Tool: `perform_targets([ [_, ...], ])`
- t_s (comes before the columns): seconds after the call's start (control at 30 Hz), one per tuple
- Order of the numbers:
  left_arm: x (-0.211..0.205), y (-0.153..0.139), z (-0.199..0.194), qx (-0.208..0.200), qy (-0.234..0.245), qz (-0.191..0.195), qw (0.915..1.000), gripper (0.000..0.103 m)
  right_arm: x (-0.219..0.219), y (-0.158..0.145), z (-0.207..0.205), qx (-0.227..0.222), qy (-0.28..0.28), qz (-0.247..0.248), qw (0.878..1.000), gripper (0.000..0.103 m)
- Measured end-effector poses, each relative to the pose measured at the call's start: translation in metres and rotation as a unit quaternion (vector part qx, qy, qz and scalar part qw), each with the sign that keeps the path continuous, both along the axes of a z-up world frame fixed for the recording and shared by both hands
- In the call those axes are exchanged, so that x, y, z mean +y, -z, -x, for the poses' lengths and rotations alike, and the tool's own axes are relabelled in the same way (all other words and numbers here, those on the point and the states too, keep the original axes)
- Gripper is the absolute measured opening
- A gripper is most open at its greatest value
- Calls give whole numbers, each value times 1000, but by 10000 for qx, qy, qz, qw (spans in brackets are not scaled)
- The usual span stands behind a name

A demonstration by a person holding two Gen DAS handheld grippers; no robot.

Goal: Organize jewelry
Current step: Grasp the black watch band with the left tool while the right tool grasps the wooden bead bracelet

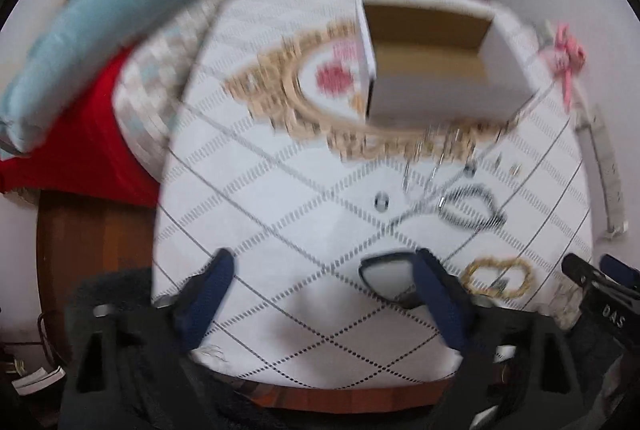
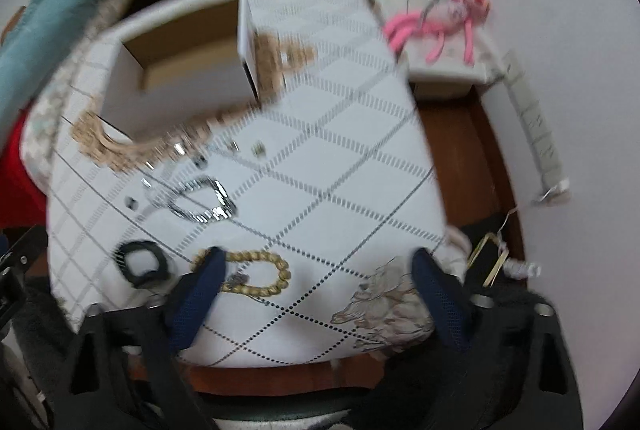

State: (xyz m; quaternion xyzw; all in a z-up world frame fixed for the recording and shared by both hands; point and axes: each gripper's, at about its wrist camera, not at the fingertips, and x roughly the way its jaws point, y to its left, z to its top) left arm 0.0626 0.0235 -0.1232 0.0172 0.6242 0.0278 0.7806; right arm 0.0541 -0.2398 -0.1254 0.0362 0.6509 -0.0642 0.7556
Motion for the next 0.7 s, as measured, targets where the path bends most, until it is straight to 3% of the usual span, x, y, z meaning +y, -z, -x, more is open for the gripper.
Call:
perform_targets([
  [0.13, -1, 37, 3, 500, -46, 335, 9982, 68, -1, 43, 4, 301, 98, -80, 9995, 70],
  [0.3, -3, 66, 3, 858, -173, 632, 9942, 57, -1, 69, 6, 527, 115, -188, 9984, 59],
  [0.37, -3, 72, 2, 910, -228, 676, 9933, 44, 0, 74, 6, 586, 133, -260, 9979, 54],
  [0.43, -4, 71, 1, 806, -199, 685, 9942, 39, 1, 74, 5, 546, 98, -222, 9982, 53],
  [0.57, -9, 68, -2, 691, 6, 569, 9960, 8, 4, 77, 4, 495, 15, -122, 9987, 47],
  [0.63, -11, 66, -3, 635, 62, 540, 9965, 8, 9, 75, 6, 435, -55, -107, 9990, 42],
  [0.67, -12, 64, -2, 609, 78, 532, 9967, 8, 10, 74, 6, 385, -103, -91, 9992, 34],
  [0.7, -13, 63, -1, 569, 97, 508, 9970, 8, 16, 71, 9, 370, -131, -76, 9992, 15],
])
